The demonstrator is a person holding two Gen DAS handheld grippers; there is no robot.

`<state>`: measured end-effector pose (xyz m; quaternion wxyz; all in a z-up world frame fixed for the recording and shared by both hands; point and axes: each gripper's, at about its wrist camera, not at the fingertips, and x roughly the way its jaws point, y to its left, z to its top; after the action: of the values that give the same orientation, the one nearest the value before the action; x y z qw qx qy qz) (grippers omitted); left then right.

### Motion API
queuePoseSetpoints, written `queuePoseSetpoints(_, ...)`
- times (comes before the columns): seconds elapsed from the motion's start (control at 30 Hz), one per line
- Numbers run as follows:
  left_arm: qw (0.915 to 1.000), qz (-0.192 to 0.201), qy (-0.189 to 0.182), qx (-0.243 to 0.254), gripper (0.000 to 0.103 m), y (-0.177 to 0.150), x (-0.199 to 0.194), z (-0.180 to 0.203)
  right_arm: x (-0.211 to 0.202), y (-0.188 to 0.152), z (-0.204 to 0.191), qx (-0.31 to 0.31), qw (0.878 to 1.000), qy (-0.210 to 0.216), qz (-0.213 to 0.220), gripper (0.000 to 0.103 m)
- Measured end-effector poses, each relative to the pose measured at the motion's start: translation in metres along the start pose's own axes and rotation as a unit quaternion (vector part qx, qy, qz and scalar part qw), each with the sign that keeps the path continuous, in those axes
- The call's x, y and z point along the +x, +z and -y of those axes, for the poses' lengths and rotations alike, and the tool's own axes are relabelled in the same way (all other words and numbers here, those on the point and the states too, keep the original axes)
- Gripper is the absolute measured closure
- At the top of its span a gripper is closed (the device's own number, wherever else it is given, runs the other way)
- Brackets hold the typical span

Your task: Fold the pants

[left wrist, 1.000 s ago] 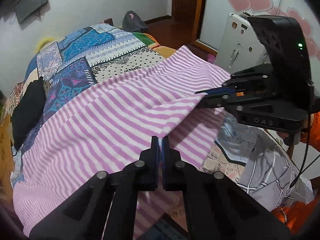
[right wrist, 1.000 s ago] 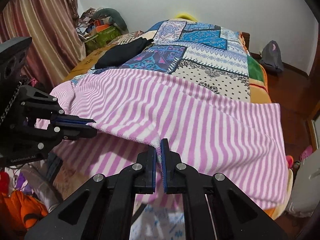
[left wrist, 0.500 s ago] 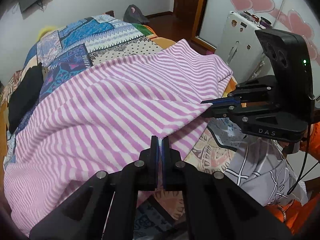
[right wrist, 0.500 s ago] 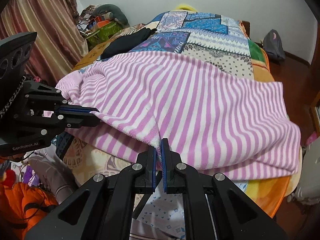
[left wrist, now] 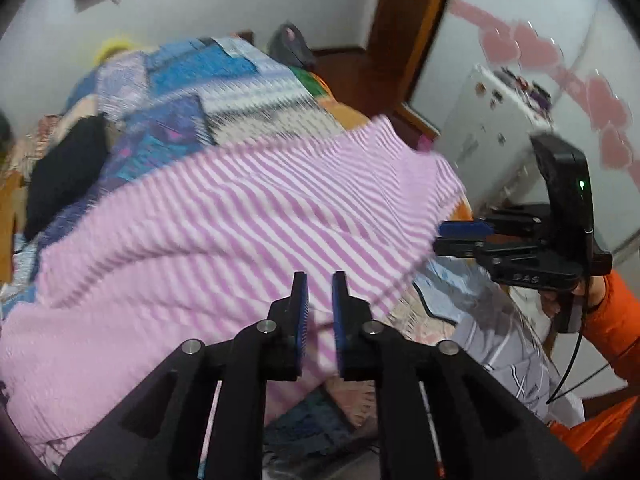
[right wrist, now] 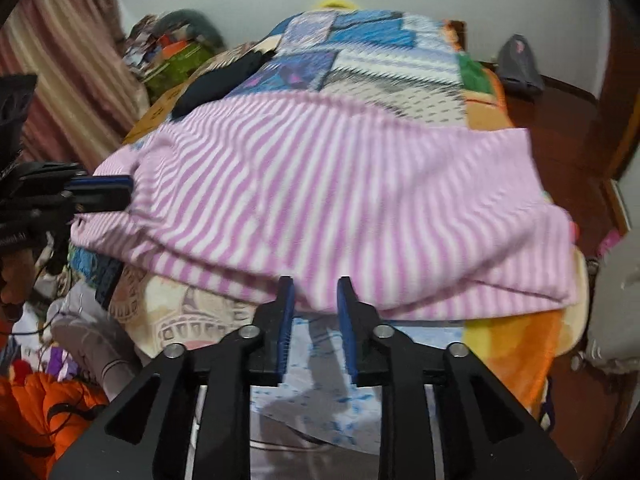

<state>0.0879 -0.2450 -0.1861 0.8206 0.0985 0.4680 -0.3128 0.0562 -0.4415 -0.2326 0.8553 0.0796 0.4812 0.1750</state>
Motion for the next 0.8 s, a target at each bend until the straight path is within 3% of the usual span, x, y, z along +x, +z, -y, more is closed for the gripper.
queuePoseSetpoints(0.1, 0.9988, 0.03, 0.019, -0.033, 0.071, 0.006, -0.024, -0.028, -0.014, 0.007, 0.013, 0.016, 1.0, -0.019, 0.02, 0.077)
queuePoseSetpoints(0.3, 0.986, 0.067, 0.113, -0.103, 0.064, 0.009, -0.067, -0.112, -0.025, 0.037, 0.029, 0.03, 0.997, -0.055, 0.052, 0.076)
queuePoseSetpoints(0.47, 0.9593, 0.082, 0.209, -0.172, 0.052, -0.011, -0.104, -0.207, -0.021, 0.062, 0.035, 0.034, 0.994, -0.081, 0.071, 0.066)
queuePoseSetpoints(0.6, 0.9355, 0.062, 0.268, -0.221, 0.046, -0.038, -0.12, -0.292, -0.012, 0.082, 0.04, 0.033, 0.99, -0.11, 0.079, 0.064)
queuePoseSetpoints(0.73, 0.9106, 0.038, 0.28, -0.301, 0.046, -0.073, -0.12, -0.371, -0.001, 0.098, 0.054, 0.044, 0.985, -0.145, 0.08, 0.06)
queuePoseSetpoints(0.8, 0.9043, 0.023, 0.282, -0.32, 0.046, -0.089, -0.114, -0.399, 0.006, 0.105, 0.065, 0.059, 0.982, -0.16, 0.079, 0.055)
